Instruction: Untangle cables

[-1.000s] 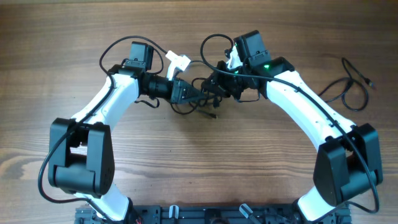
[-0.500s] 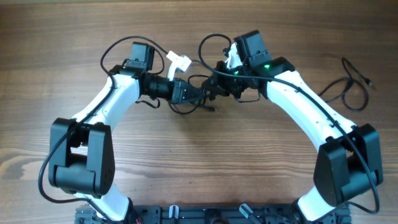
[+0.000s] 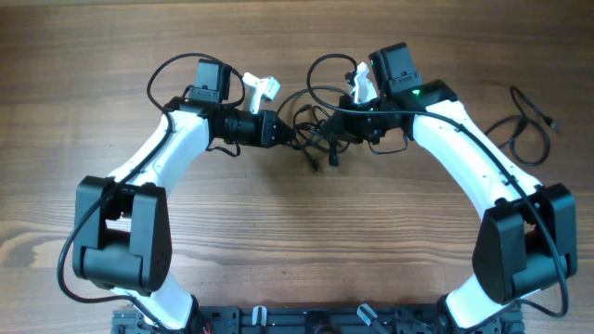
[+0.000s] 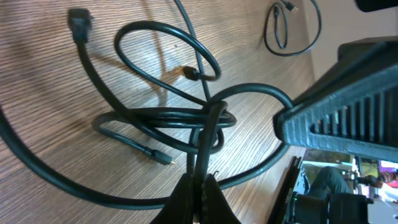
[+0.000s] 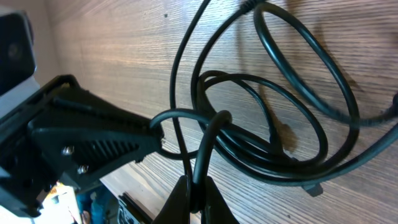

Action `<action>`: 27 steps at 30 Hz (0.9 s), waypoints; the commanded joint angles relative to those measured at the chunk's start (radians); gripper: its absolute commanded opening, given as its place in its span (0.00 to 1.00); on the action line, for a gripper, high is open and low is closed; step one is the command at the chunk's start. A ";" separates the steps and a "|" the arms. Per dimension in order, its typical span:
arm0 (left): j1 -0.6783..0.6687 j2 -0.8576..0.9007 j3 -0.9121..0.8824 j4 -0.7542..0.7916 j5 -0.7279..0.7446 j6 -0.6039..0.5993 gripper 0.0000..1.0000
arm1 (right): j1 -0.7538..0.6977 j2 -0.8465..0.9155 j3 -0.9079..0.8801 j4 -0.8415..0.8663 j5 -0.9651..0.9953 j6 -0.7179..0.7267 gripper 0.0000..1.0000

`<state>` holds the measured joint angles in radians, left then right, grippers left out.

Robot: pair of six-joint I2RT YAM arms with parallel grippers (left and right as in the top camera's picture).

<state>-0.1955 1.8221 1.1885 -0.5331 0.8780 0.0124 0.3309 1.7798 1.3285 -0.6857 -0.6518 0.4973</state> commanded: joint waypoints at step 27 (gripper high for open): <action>0.014 -0.003 0.009 0.011 -0.061 -0.074 0.04 | 0.111 -0.001 -0.092 0.211 0.120 0.523 0.36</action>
<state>-0.1886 1.8221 1.1889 -0.5262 0.8223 -0.0513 0.3992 1.7798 1.2903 -0.5411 -0.6567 0.7761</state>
